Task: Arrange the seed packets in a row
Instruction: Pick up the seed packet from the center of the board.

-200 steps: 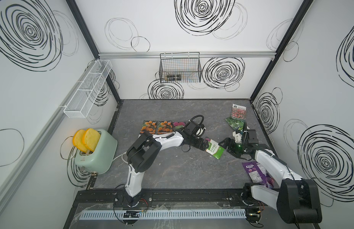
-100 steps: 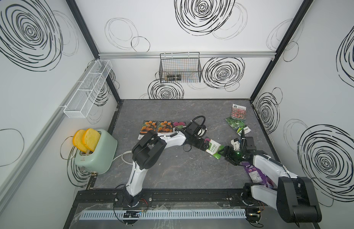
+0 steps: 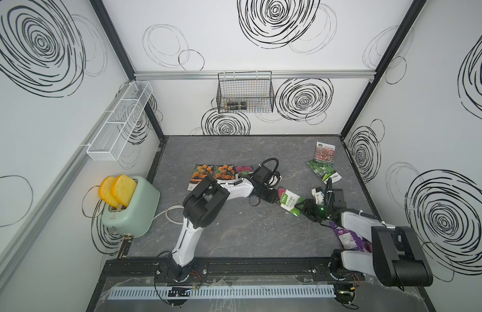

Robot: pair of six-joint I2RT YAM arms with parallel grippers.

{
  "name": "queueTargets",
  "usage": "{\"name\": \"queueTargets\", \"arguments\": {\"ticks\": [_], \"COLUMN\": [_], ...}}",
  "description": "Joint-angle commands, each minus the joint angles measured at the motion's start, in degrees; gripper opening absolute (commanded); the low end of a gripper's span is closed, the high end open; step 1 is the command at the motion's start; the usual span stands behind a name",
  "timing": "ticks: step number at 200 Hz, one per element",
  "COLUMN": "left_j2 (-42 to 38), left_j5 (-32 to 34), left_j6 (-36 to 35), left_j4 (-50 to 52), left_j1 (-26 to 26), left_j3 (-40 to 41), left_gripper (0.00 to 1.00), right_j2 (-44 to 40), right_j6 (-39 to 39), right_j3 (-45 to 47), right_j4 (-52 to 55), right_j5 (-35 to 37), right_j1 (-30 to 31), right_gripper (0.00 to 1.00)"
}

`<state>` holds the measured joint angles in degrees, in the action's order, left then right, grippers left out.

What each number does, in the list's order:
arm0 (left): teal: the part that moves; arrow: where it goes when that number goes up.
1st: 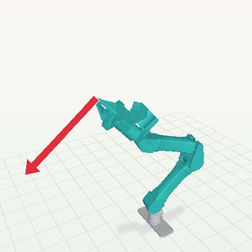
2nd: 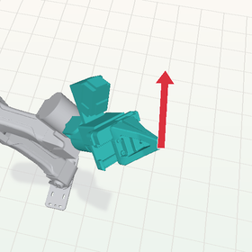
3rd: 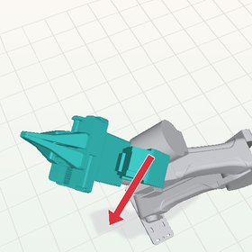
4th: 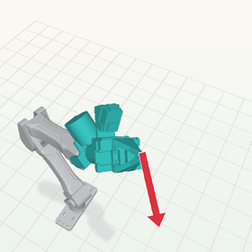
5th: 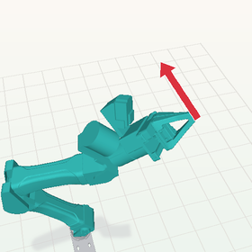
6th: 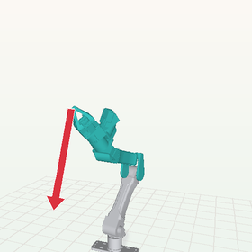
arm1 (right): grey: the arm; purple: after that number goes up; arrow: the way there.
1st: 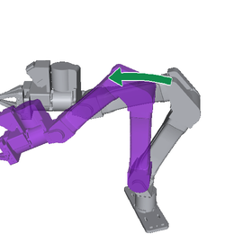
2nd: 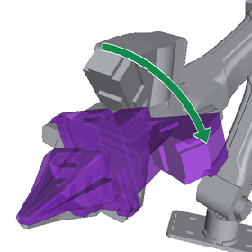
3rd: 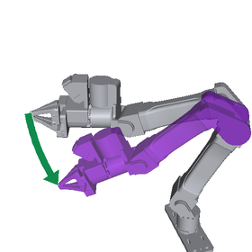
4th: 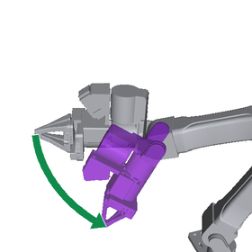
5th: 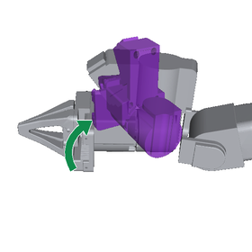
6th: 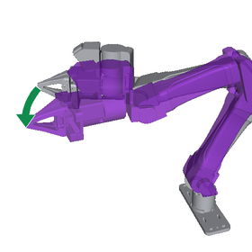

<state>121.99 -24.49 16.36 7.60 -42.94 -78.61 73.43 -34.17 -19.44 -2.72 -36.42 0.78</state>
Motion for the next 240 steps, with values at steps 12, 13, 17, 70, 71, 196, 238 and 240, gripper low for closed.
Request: {"name": "queueTargets", "arguments": {"ticks": [12, 13, 17, 70, 71, 196, 238, 240], "left_j2": [2.1, 2.1, 2.1, 1.9, 1.9, -12.5, -24.6, -25.0], "left_j5": [-1.2, -1.2, -1.2, -1.9, -2.0, -11.6, -20.5, -20.9], "left_j6": [-0.3, -0.3, -0.3, 0.6, 0.6, -12.7, -18.2, -18.5], "left_j4": [3.0, 3.0, 3.1, 3.0, 3.0, 9.2, 7.1, 7.2], "left_j1": [0.4, 0.4, 0.4, 0.5, 0.5, 6.7, 13.6, 13.9], "left_j3": [-1.7, -1.7, -1.9, -3.2, -3.2, -5.4, 4.3, 4.5], "left_gripper": [0.10, 0.09, 0.06, 0.00, 0.00, 0.00, 0.00, 0.00], "right_j2": [1.7, 1.6, 1.6, 0.7, 0.6, -8.2, -5.8, -5.7], "right_j6": [-0.3, -0.4, -0.3, -0.3, -0.2, 8.9, 12.8, 12.9], "right_j3": [2.1, 2.1, 2.1, 2.1, 2.1, -19.3, -22.7, -22.5], "right_j4": [-4.2, -4.2, -4.4, -6.3, -6.3, 14.6, 12.2, 11.8], "right_j5": [2.1, 2.1, 2.1, 1.6, 1.6, 0.7, -4.4, -4.9], "right_j1": [0.0, 0.0, 0.0, 0.0, 0.0, -0.2, -0.2, -0.2], "right_gripper": [0.47, 0.46, 0.44, 0.29, 0.28, 0.56, 0.60, 0.60]}}
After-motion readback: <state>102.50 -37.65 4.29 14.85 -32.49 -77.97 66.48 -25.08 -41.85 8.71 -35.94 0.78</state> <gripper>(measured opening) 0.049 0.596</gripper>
